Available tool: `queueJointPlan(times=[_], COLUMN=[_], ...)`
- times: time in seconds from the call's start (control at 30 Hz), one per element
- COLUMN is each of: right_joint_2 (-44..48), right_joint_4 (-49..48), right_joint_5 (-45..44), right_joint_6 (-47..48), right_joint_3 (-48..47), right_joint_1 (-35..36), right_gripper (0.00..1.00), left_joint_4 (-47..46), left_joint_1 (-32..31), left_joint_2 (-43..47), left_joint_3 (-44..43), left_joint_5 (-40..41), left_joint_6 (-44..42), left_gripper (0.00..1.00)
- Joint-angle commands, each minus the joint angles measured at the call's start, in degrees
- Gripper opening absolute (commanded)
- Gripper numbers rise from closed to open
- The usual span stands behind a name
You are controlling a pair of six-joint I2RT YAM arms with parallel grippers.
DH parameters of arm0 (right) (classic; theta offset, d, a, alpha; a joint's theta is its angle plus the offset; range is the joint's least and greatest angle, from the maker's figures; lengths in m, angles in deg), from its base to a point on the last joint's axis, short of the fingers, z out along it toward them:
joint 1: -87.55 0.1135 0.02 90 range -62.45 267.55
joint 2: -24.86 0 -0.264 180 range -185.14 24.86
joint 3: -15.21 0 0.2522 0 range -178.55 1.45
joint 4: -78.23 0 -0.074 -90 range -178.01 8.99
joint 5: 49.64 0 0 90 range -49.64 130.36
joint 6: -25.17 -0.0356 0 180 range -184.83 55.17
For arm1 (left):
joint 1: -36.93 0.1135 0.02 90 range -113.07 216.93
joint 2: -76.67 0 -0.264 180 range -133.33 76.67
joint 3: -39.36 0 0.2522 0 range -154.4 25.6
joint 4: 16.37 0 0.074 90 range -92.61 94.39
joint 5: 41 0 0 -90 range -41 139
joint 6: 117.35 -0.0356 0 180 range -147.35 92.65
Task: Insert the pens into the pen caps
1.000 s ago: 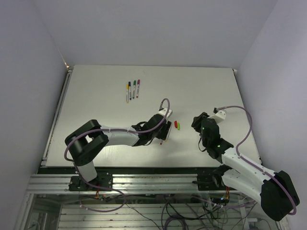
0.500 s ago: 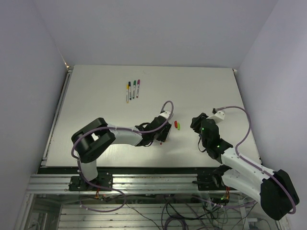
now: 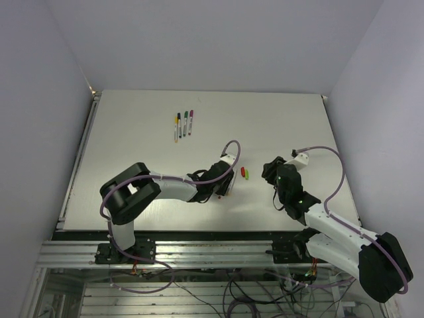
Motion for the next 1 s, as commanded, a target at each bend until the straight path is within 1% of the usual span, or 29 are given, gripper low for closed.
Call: queueJointPlan(times=[0.0,0.07,0.13,0.17,0.27,0.33,0.5,0.67,0.8,0.97], right_joint_2=[-0.4,-0.6,-1.0,-1.3,-3.1,-4.4,-8.9,-14.2,-19.1,-23.9], right_joint_4=[-0.5,-0.3,-0.6,-0.8,-1.1,-1.2,-1.7,-4.2,-4.7,-4.8], right_joint_5=[0.5,0.8,1.4,1.6,2.7,3.3,5.8,8.6,10.8,13.6], right_joint_6=[-0.4,-0.5,-0.4,-0.3,0.2,0.8,3.7,6.6,9.1,11.2], right_joint_3=[-1.1,-1.4,-1.6,-1.6,-2.3,-2.9,-5.4,-7.8,-10.7,-13.9], right_joint_1=[-0.3,-0.3,-0.4,-0.4,-0.4,-0.3,-0.4,-0.3,-0.3,-0.3], right_gripper=[0.42,0.42,0.42,0.42,0.41,0.41,0.41,0.36,0.31,0.28], left_joint_4=[6.7,9.0,10.8,11.5,12.9,13.5,14.0,12.7,10.5,10.3], left_joint_1=[-0.4,-0.4,-0.4,-0.4,-0.4,-0.4,-0.4,-0.4,-0.4,-0.3], left_joint_2=[-0.7,-1.0,-1.6,-2.0,-3.4,-4.4,-5.8,-4.1,0.6,6.4], left_joint_3=[-1.2,-1.8,-2.2,-2.4,-2.2,-1.9,-0.9,1.3,4.2,6.0], left_joint_5=[1.8,2.0,1.9,1.9,1.9,1.3,0.1,-0.5,-0.2,2.1], left_joint_6=[-0.3,-0.5,-0.6,-0.7,-0.4,-0.2,0.5,2.1,4.1,5.1], left_gripper=[0.44,0.42,0.38,0.34,0.12,0.07,0.07,0.07,0.07,0.07])
